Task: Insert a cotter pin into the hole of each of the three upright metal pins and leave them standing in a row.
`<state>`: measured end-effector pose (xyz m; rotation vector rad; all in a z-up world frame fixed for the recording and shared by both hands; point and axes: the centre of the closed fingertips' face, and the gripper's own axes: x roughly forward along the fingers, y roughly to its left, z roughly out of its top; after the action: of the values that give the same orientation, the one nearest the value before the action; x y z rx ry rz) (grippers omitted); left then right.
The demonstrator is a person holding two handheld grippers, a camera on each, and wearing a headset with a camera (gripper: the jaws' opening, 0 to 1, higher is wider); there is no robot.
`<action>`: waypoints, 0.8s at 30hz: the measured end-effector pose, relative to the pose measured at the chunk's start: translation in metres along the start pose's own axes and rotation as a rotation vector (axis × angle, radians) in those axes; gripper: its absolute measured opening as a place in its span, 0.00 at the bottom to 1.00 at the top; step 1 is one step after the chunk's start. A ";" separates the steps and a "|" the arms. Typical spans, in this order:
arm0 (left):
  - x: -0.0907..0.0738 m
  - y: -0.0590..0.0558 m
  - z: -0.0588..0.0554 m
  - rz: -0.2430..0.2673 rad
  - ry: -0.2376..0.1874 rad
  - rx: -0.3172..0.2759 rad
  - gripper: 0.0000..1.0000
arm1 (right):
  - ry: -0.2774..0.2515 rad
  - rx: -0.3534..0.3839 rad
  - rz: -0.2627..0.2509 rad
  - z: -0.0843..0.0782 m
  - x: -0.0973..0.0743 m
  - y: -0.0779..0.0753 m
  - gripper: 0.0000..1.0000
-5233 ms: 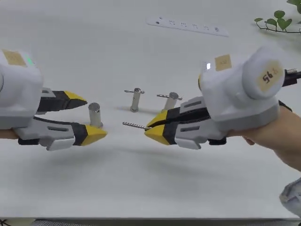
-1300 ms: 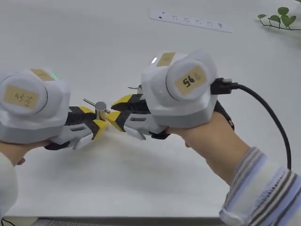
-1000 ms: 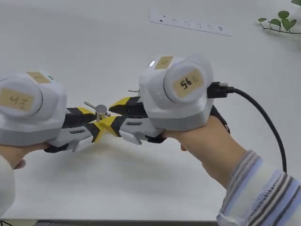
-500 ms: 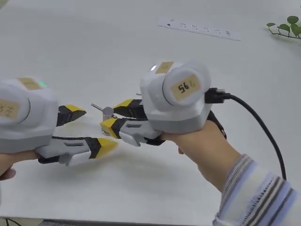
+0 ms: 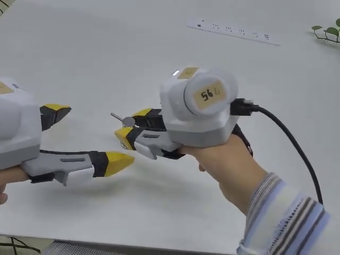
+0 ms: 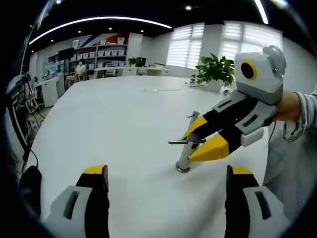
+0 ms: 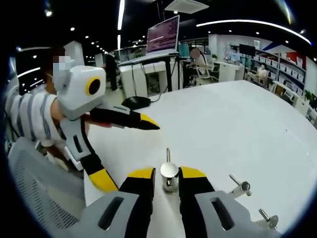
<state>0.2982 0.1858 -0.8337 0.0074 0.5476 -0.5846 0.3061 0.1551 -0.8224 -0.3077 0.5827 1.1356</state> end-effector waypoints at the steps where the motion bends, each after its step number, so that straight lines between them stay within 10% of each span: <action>1: -0.001 0.000 -0.001 -0.005 0.008 0.010 0.99 | 0.004 -0.003 -0.001 -0.001 0.000 0.000 0.20; 24: 0.002 -0.012 0.003 -0.012 0.021 -0.013 0.99 | -0.009 0.000 -0.009 -0.005 0.006 -0.007 0.14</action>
<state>0.2951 0.1740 -0.8306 -0.0022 0.5723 -0.5933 0.3130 0.1548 -0.8304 -0.3052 0.5729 1.1281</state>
